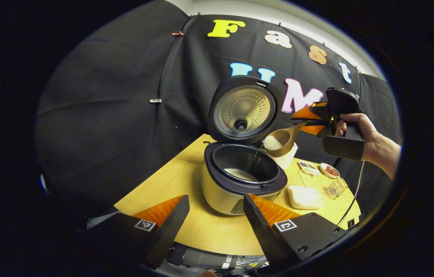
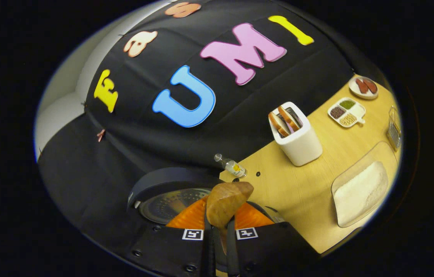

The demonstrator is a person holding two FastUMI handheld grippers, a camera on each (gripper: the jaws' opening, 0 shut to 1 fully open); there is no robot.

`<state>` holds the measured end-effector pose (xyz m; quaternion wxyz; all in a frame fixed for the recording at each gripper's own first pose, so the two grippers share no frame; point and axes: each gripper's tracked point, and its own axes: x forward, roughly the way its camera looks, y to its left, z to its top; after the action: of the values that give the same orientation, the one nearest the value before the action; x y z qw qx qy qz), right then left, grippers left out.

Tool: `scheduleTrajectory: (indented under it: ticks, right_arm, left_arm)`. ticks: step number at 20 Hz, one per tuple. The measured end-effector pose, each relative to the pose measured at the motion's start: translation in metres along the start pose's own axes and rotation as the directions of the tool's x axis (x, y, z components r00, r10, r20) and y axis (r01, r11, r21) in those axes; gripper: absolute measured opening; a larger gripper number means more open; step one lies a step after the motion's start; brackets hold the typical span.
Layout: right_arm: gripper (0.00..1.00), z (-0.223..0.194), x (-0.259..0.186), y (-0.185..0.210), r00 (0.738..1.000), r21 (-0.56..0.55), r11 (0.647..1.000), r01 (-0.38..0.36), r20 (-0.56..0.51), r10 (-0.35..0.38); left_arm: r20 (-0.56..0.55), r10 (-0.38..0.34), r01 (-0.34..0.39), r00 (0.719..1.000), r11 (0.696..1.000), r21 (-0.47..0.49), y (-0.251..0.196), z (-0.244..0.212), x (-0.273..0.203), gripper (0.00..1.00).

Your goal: Close the left gripper, press the button to open the rice cooker; take a wooden spoon from the chopstick holder with the right hand, scoop a spoonful of rice and pour it into the rice cooker, then put the wooden spoon back into the chopstick holder.

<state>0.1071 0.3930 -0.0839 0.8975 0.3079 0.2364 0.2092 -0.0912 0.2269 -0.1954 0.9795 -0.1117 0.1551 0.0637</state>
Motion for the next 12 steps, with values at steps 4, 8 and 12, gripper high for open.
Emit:
scheduleTrajectory:
  ticks: [4,8,12]
  right_arm:
    - [0.16,-0.016,0.01,0.03,0.998,-0.255,0.965,-0.062,0.004,0.065]
    - [0.16,-0.03,0.02,0.042,0.992,-0.406,0.905,-0.127,-0.036,0.123]
    - [0.16,-0.041,0.023,0.051,0.984,-0.58,0.796,-0.172,-0.06,0.169]
  left_arm:
    - [-0.007,0.014,-0.014,1.0,1.0,0.009,0.006,-0.005,-0.002,0.96]
    - [-0.006,0.01,-0.01,1.0,1.0,0.025,0.008,-0.002,-0.001,0.96]
    - [0.004,0.014,-0.014,1.0,0.998,0.055,0.01,0.002,-0.003,0.96]
